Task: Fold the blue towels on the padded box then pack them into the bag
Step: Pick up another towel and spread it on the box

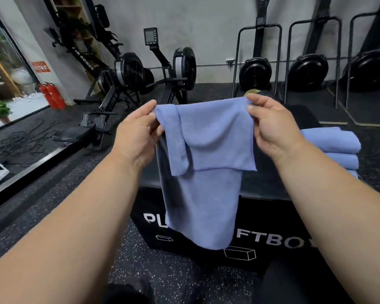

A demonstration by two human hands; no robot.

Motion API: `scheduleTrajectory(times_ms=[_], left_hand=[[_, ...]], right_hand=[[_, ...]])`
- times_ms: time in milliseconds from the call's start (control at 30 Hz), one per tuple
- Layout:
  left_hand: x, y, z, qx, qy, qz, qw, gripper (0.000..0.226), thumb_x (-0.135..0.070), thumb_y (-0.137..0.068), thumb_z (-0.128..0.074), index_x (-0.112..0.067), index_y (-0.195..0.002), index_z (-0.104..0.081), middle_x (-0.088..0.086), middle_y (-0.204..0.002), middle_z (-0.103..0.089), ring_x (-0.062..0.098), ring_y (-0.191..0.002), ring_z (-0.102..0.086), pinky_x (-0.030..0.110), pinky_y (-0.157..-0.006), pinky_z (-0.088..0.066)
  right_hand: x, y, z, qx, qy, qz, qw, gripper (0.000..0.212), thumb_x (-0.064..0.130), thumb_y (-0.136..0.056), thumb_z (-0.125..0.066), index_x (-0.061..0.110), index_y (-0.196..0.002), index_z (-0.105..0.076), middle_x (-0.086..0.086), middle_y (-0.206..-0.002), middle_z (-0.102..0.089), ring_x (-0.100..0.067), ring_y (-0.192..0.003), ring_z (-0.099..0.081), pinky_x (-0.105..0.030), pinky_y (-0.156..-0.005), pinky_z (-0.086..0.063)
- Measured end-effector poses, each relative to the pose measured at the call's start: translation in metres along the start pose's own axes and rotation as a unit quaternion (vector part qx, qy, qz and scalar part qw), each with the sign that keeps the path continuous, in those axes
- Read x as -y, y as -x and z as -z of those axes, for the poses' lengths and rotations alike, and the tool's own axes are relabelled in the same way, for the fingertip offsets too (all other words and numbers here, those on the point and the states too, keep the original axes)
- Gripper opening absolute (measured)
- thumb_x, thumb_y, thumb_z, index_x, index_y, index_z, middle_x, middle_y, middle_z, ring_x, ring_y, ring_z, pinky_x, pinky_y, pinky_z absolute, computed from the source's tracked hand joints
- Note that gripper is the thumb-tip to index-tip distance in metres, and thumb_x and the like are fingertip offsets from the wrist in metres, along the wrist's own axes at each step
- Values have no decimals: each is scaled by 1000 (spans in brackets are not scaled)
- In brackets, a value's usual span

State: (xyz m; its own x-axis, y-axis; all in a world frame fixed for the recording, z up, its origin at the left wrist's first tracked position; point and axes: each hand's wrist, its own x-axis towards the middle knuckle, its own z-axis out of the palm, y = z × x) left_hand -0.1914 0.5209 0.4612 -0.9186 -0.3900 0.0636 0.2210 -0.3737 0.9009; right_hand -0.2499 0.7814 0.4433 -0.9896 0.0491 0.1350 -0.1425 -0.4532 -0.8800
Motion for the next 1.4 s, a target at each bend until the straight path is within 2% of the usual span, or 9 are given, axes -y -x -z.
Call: scheduleTrajectory(times_ms=[167, 267, 433, 533, 667, 833, 1000, 1200, 1400], left_hand=[[34, -78, -20, 17, -42, 44, 998, 49, 18, -95, -43, -8, -131, -63, 7, -97, -70, 11, -72, -70, 26, -76, -62], [83, -115, -8, 43, -195, 96, 975, 36, 12, -93, -50, -14, -116, -64, 8, -84, -61, 11, -65, -59, 28, -66, -54], [164, -151, 64, 169, -612, 4, 773, 43, -16, -86, -66, -19, -128, -71, 5, -111, -71, 15, -104, -70, 37, -85, -57], [186, -139, 76, 259, -634, -86, 724, 50, -29, -88, -70, -30, -138, -66, -7, -130, -59, 9, -122, -56, 18, -104, -42], [208, -136, 63, 354, -643, -156, 661, 62, -27, -87, -76, -31, -146, -60, -1, -148, -55, 18, -136, -49, 29, -116, -34], [226, -154, 51, 354, -631, -131, 678, 34, -30, -91, -80, -38, -124, -76, -6, -140, -57, 10, -125, -58, 29, -110, -44], [230, -158, 45, 320, -620, -100, 709, 8, -28, -94, -77, -35, -90, -79, -18, -113, -68, -11, -105, -60, 5, -88, -39], [225, -163, 44, 137, -453, 4, 881, 19, -28, -102, -58, -24, -84, -61, -14, -83, -62, 8, -78, -53, 30, -78, -45], [220, -162, 37, 81, -415, 52, 905, 15, -40, -93, -60, -31, -81, -65, -8, -91, -68, 19, -90, -64, 41, -79, -58]], right_hand=[[-24, -78, 0, -39, 106, 11, 994, 26, -6, -99, -58, 13, -113, -70, -5, -90, -68, -4, -54, -59, -18, -49, -48], [-78, -116, 27, -24, 281, -42, 958, 28, -2, -95, -60, 9, -118, -71, -15, -106, -73, -15, -78, -64, -28, -67, -52], [-158, -104, 74, 90, 514, -92, 848, 36, 25, -85, -77, 26, -121, -73, 5, -122, -71, -9, -103, -64, -26, -90, -49], [-185, -73, 99, 191, 571, -76, 794, 43, 34, -82, -87, 35, -122, -74, 16, -128, -62, -2, -122, -57, -21, -105, -42], [-200, -69, 126, 199, 632, -6, 749, 44, 46, -80, -86, 44, -122, -74, 16, -138, -59, -9, -129, -50, -20, -111, -31], [-200, -87, 136, 171, 633, 41, 754, 21, 39, -92, -78, 43, -113, -79, 23, -120, -58, -7, -108, -44, -3, -95, -27], [-206, -93, 135, 160, 638, 73, 750, 9, 36, -98, -70, 39, -96, -78, 23, -102, -63, -11, -95, -49, -24, -92, -41], [-193, -106, 134, 53, 450, 4, 892, 17, 28, -105, -56, 30, -91, -66, 9, -90, -68, -12, -85, -59, -25, -74, -46], [-191, -111, 130, 34, 363, -20, 931, 13, 26, -101, -63, 28, -93, -73, 1, -89, -74, -15, -78, -64, -33, -76, -52]])
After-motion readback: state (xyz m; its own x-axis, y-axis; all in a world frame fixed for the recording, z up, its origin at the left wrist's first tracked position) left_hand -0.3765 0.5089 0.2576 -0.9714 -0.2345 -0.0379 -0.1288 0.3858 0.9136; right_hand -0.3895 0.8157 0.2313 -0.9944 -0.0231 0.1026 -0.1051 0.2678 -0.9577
